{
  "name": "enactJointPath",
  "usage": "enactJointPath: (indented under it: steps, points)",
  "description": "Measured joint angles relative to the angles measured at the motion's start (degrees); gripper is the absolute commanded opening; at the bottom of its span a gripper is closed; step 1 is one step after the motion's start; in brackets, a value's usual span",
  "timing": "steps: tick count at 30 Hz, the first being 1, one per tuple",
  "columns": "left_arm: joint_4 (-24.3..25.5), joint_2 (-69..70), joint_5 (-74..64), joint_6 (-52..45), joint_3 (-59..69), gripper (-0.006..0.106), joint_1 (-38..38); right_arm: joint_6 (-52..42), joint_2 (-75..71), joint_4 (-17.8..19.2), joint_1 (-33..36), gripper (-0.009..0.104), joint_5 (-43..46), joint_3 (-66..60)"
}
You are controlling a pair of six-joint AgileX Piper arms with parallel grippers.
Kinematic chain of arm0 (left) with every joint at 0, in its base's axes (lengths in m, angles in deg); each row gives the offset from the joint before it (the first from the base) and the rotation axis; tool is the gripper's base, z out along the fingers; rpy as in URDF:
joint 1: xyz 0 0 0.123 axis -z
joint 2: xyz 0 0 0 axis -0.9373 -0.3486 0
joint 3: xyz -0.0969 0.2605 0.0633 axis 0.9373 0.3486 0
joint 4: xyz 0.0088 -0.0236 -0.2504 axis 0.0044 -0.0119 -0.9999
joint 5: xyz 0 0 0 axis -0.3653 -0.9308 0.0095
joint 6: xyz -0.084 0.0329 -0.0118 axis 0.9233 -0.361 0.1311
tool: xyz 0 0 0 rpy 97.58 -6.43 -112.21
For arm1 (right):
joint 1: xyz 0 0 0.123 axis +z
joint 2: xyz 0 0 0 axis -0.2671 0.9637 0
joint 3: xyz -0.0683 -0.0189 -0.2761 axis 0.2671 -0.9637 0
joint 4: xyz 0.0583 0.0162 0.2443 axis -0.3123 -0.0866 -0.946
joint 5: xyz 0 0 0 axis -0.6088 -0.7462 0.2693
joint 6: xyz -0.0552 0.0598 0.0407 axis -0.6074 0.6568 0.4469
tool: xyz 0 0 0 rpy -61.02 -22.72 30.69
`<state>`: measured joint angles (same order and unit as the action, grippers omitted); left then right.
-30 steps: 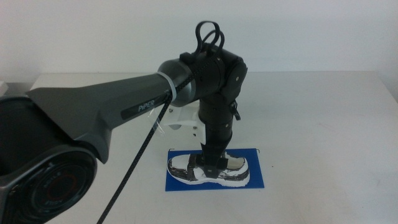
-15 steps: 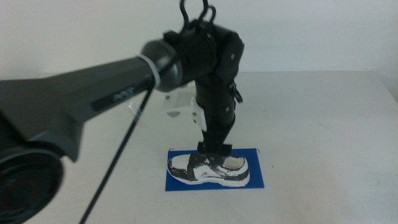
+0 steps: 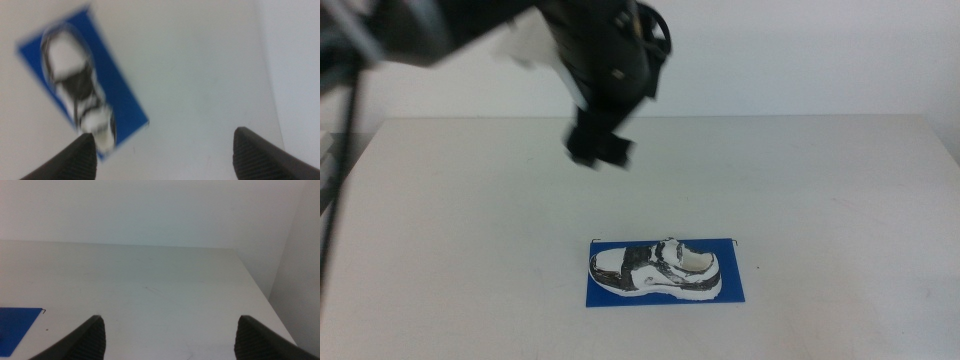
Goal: Use one arm to grab the shoe from the table and place it on the mat.
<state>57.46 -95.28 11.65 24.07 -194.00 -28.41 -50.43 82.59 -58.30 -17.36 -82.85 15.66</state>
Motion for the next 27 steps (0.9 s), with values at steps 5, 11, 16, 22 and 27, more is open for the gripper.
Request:
enactJointPath:
  steps: [5,11,16,22,27]
  points:
    - [9.76,4.41,-0.20,-13.58,0.00,0.094,0.00,0.00,0.00,0.00,0.00,0.066,0.00,0.00]
    - [18.80,9.88,-0.33,-40.65,0.00,0.094,0.00,0.00,0.00,0.00,0.00,0.066,0.00,0.00]
    - [17.09,13.48,-0.39,-62.20,0.32,0.094,-1.87,0.00,0.00,0.00,0.00,0.066,0.00,0.00]
    - [2.08,25.18,3.51,-80.59,13.16,0.093,-16.60,0.00,0.00,0.00,0.00,0.066,0.00,0.00]
    - [-5.21,39.73,25.69,-92.18,36.91,0.093,-27.73,0.00,0.00,0.00,0.00,0.066,0.00,0.00]
